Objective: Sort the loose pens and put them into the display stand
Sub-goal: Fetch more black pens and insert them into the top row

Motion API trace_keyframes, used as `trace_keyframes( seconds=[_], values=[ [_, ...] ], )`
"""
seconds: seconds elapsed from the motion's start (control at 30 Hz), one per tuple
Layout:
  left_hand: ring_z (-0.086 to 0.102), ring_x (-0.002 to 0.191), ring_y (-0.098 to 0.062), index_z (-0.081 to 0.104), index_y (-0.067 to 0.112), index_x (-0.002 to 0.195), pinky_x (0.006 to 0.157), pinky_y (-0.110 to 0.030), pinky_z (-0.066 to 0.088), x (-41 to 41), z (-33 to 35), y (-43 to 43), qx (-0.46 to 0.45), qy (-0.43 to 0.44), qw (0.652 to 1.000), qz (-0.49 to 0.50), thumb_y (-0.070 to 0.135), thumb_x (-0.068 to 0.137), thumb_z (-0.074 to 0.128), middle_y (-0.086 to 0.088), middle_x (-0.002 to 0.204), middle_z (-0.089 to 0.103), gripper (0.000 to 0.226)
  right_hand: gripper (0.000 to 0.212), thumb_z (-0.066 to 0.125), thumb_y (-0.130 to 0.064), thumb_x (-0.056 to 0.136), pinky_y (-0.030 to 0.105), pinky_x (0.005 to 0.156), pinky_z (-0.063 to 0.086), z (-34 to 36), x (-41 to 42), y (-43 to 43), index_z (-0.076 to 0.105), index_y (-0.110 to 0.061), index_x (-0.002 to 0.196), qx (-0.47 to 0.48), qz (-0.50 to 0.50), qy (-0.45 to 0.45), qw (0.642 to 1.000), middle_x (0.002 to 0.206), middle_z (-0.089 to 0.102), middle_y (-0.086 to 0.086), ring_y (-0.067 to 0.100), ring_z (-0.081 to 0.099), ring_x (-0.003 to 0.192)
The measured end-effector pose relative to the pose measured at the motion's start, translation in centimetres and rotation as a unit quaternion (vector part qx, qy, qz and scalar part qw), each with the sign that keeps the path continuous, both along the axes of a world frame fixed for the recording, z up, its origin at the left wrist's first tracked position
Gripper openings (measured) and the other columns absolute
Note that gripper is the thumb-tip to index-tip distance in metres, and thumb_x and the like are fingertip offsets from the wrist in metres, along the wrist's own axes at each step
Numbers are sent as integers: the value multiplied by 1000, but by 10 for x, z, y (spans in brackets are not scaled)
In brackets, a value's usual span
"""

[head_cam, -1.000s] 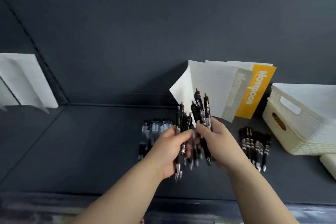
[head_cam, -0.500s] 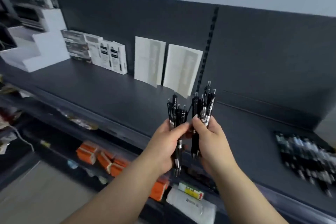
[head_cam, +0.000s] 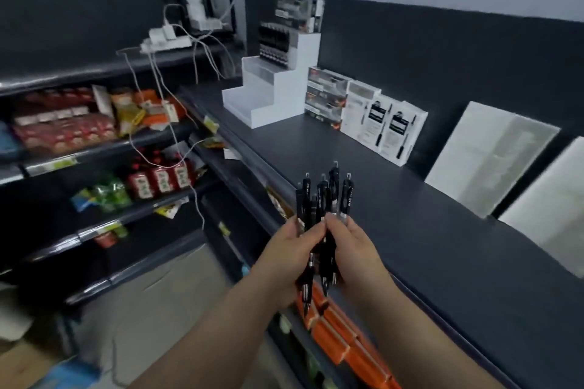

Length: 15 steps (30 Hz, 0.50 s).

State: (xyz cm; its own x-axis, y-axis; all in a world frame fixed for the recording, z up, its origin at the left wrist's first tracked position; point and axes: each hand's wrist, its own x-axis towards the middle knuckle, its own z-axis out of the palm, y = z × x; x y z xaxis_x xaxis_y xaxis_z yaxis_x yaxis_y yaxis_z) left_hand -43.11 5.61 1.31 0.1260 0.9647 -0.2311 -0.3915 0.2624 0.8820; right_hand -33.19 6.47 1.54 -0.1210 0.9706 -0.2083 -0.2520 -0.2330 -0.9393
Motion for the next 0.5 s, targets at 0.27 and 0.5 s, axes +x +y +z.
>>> trace_keyframes(
  seconds=[0.27, 0.5],
  values=[
    [69, 83, -30, 65, 5, 107, 63, -34, 55, -103, 13, 122, -11, 85, 994, 66, 10, 88, 60, -17, 94, 71, 19, 30, 41, -42, 97, 38, 97, 49, 2, -97, 141, 62, -25, 110, 62, 131, -76, 987, 102, 71, -4, 11, 66, 100],
    [70, 89, -30, 66, 8, 107, 74, -41, 55, -171, 13, 195, -19, 74, 989, 130, 10, 88, 61, -15, 98, 72, 20, 20, 43, -31, 98, 38, 93, 52, 3, -174, 222, 59, -27, 109, 91, 123, -76, 985, 104, 69, -3, 10, 66, 99]
  ],
)
